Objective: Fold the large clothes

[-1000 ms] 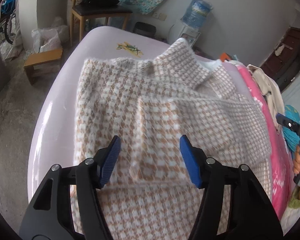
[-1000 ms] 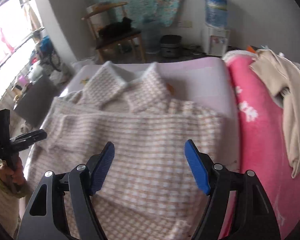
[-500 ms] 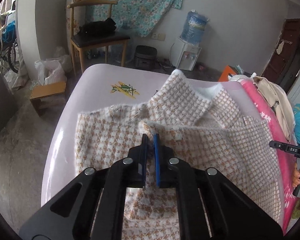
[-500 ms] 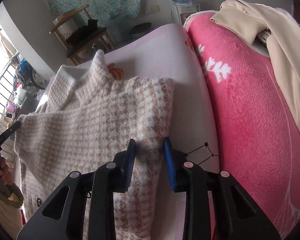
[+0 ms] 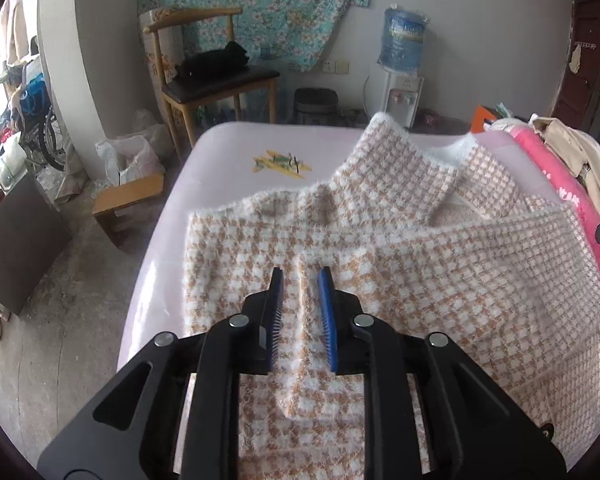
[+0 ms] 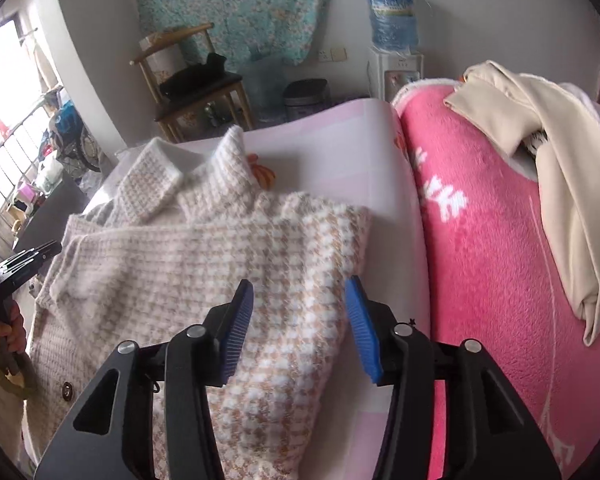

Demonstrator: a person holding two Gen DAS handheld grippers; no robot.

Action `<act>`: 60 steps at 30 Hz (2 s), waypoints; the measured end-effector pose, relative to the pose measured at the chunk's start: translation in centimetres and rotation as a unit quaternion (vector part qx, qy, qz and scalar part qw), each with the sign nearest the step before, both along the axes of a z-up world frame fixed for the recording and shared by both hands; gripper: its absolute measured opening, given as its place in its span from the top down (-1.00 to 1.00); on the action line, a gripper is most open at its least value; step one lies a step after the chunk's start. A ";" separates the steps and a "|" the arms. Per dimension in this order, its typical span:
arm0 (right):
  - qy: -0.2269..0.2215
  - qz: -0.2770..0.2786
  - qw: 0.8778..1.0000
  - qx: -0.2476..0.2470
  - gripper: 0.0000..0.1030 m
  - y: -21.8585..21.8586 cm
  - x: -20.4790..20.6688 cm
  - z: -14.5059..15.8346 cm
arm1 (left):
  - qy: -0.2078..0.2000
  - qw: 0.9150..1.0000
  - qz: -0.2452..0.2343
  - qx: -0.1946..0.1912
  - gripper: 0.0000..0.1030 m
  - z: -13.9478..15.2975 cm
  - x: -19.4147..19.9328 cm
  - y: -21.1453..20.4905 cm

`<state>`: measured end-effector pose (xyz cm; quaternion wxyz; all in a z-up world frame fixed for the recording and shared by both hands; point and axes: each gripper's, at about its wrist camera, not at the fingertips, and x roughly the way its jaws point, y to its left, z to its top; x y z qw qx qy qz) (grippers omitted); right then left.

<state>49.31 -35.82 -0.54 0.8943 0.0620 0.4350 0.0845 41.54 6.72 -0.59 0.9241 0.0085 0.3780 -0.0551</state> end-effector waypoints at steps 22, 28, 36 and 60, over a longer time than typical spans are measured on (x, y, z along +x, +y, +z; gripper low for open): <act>0.028 0.063 0.994 -0.088 -0.26 4.0 -9.0 0.3 | 0.067 0.993 -0.087 0.050 0.37 -2.0 -4.1 -4.4; 0.053 0.035 0.963 -0.261 -0.27 3.9 -10.1 -4.2 | 0.069 0.995 -0.070 0.032 0.31 -3.4 -4.0 -3.5; 0.066 -0.010 0.985 -0.162 -0.27 0.5 -10.9 -3.7 | 0.053 0.997 -0.060 0.020 0.31 -2.4 -4.9 -2.8; 0.099 0.050 0.992 -0.055 0.06 11.1 -33.0 -4.4 | 0.104 0.993 -0.057 0.008 0.09 -5.6 -34.4 1.9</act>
